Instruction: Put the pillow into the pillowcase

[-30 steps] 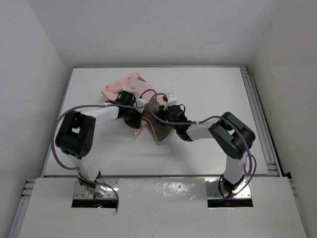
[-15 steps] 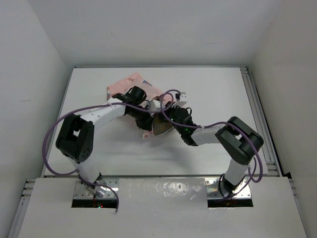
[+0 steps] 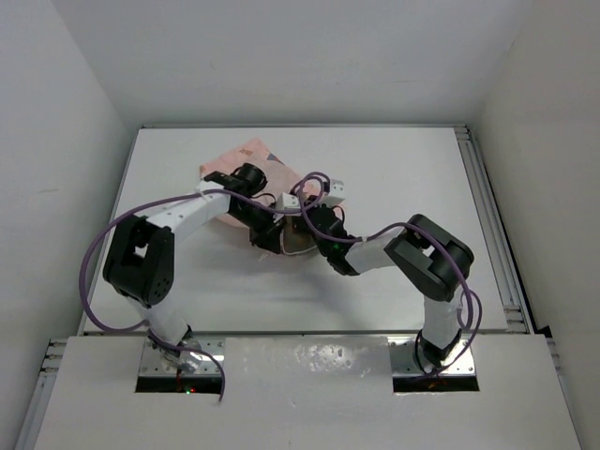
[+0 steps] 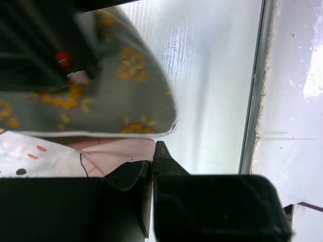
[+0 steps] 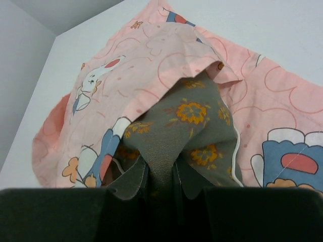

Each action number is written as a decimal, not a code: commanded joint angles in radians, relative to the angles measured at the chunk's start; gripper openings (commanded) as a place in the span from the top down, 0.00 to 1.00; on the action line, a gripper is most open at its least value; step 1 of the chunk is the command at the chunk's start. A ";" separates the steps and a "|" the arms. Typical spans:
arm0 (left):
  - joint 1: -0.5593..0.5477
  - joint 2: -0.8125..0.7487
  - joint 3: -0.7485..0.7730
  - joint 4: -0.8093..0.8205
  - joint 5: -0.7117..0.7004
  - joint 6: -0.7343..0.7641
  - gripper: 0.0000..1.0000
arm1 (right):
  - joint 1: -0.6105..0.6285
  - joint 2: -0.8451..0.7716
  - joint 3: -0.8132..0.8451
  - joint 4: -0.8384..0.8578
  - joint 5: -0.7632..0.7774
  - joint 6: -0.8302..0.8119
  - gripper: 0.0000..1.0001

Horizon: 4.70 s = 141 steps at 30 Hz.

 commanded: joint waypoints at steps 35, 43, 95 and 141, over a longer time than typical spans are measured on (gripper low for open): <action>0.165 -0.192 -0.186 -0.005 -0.010 -0.028 1.00 | -0.239 0.140 0.308 -0.916 -0.366 -0.093 1.00; 0.335 -0.125 0.261 -0.357 0.248 0.156 1.00 | -0.285 -0.246 0.084 -0.672 -0.636 -0.060 1.00; 0.568 -0.168 0.872 0.294 0.150 -0.617 1.00 | -0.164 -0.651 0.841 -1.132 -0.352 -0.509 1.00; 0.727 -0.256 0.565 0.738 0.259 -1.070 1.00 | -0.195 -0.511 1.138 -1.143 -0.419 -0.582 1.00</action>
